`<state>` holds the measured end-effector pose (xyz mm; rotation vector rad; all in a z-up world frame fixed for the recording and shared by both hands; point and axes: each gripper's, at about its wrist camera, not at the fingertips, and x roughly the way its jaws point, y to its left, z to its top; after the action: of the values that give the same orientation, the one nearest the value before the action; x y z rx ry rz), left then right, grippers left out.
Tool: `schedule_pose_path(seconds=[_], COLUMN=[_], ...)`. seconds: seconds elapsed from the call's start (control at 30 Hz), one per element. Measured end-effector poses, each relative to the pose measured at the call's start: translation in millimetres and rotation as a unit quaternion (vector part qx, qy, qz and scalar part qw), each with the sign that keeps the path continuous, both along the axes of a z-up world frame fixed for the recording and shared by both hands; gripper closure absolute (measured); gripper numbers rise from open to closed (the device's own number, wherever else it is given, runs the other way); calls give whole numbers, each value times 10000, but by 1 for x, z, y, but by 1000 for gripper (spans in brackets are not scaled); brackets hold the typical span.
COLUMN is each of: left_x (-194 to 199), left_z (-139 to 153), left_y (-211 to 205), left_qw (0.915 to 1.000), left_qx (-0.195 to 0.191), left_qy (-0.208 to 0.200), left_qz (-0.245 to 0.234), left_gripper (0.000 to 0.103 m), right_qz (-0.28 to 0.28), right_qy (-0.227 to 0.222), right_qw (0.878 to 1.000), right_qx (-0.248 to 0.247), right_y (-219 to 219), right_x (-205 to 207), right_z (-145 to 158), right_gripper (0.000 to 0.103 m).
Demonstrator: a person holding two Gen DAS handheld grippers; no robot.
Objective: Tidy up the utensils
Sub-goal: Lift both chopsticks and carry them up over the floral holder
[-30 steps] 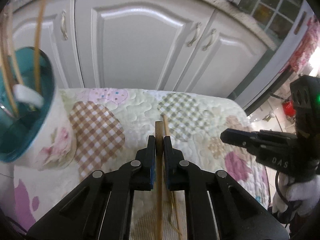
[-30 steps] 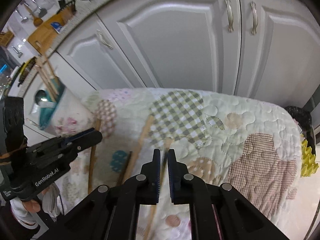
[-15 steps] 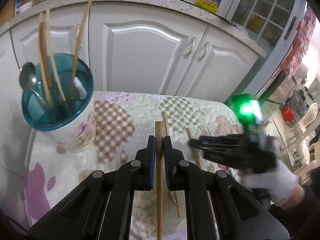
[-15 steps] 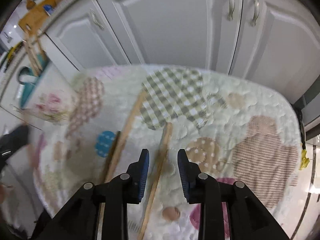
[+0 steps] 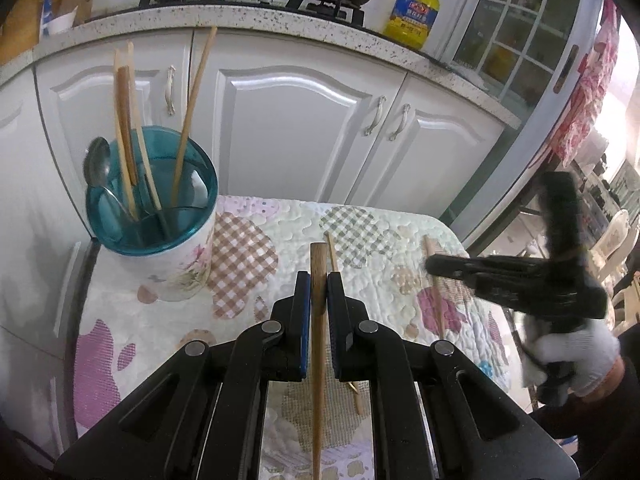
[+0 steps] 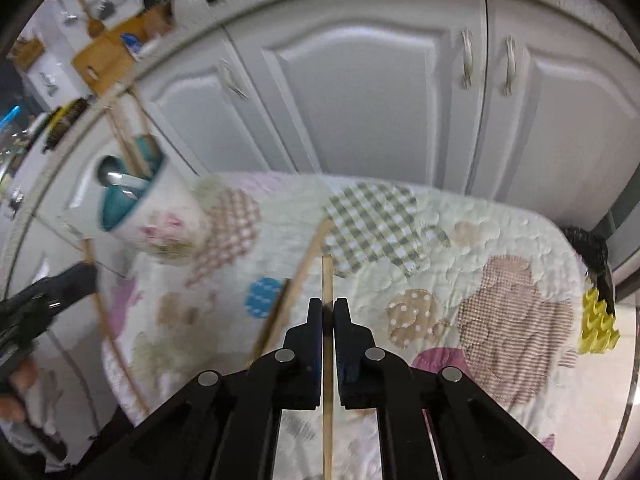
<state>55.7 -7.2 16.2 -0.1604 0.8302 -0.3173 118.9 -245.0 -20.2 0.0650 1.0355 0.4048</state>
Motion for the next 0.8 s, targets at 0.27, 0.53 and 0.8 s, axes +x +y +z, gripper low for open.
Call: schedule_pose_path(seconds=[0.27, 0.53, 0.8], left_x=[-14, -28, -34], left_z=[16, 36, 63], left_y=[15, 30, 51], left_qw=[9998, 9992, 9980], left_qx=[22, -29, -215], left_qy=[-167, -374, -547], left_qz=[85, 147, 246], left_gripper=[96, 96, 97], right_qz=[263, 452, 625], right_qy=[-515, -839, -1141], right_qw=[9982, 9953, 9909], right_qx=[149, 175, 335], right_y=[13, 23, 40], right_x=[-30, -40, -37], right_z=[50, 83, 119], right_gripper=[98, 98, 98])
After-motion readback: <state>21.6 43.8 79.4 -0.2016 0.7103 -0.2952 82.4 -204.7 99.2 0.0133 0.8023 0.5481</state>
